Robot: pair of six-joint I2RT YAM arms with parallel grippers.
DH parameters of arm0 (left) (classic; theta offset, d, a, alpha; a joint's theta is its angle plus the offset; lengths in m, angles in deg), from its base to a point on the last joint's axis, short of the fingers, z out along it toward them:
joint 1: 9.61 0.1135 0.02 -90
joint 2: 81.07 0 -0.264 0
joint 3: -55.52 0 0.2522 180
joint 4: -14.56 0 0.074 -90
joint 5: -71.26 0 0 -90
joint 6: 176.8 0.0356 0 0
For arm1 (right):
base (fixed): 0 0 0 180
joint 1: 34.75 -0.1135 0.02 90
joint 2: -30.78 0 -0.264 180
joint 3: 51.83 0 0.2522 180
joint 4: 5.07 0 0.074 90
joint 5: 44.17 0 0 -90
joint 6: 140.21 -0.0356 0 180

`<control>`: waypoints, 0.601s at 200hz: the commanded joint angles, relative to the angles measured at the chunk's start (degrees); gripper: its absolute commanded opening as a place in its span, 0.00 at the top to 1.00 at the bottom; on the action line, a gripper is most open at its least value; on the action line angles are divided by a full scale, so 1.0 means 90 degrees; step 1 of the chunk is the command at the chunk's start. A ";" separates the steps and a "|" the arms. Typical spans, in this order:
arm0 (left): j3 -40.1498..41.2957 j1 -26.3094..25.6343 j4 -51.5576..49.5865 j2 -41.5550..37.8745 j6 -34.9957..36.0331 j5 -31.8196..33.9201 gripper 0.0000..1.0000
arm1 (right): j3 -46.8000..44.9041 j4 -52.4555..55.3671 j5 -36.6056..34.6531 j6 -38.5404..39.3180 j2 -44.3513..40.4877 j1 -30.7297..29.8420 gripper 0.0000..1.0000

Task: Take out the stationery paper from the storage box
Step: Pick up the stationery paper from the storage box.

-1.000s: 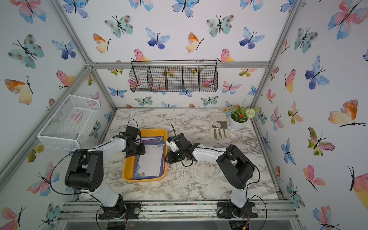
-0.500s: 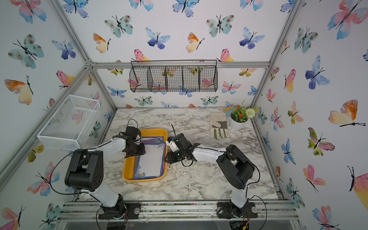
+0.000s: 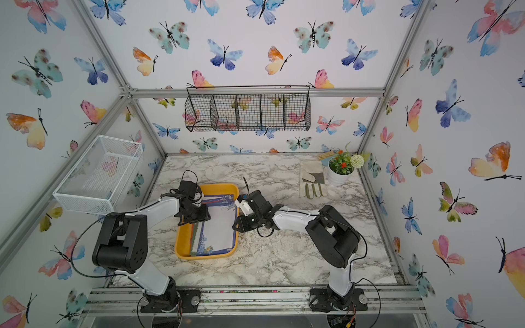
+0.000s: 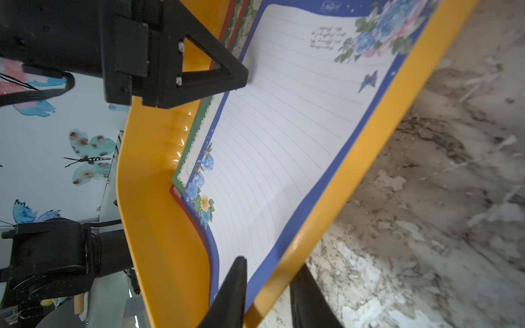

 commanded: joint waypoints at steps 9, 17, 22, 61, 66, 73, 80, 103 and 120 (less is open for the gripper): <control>0.0278 0.0158 0.0182 -0.0119 -0.0230 -0.0719 0.61 | 0.0052 -0.0155 -0.0144 -0.0063 0.0123 -0.0033 0.73; 0.0326 0.0204 0.0251 -0.0119 -0.0275 -0.0865 0.61 | 0.0065 -0.0165 -0.0144 -0.0063 0.0148 -0.0033 0.74; 0.0346 0.0228 0.0283 -0.0119 -0.0287 -0.0942 0.61 | 0.0070 -0.0159 -0.0144 -0.0063 0.0157 -0.0033 0.75; 0.0434 0.0355 0.0397 -0.0172 -0.0344 -0.1241 0.62 | 0.0080 -0.0214 -0.0066 -0.0097 0.0285 -0.0036 0.85; 0.0454 0.0375 0.0420 -0.0177 -0.0347 -0.1299 0.62 | 0.0080 -0.0224 -0.0049 -0.0104 0.0287 -0.0033 0.85; 0.0473 0.0390 0.0450 -0.0187 -0.0360 -0.1391 0.62 | 0.0070 -0.0249 -0.0039 -0.0124 0.0300 -0.0033 0.86; 0.0498 0.0397 0.0482 -0.0187 -0.0376 -0.1457 0.63 | 0.0062 -0.0265 -0.0027 -0.0136 0.0310 -0.0033 0.86; 0.0534 0.0409 0.0560 -0.0178 -0.0400 -0.1670 0.63 | 0.0072 -0.0301 0.0029 -0.0171 0.0349 -0.0034 0.86; 0.0555 0.0415 0.0588 -0.0187 -0.0425 -0.1729 0.64 | 0.0070 -0.0309 0.0042 -0.0199 0.0361 -0.0033 0.87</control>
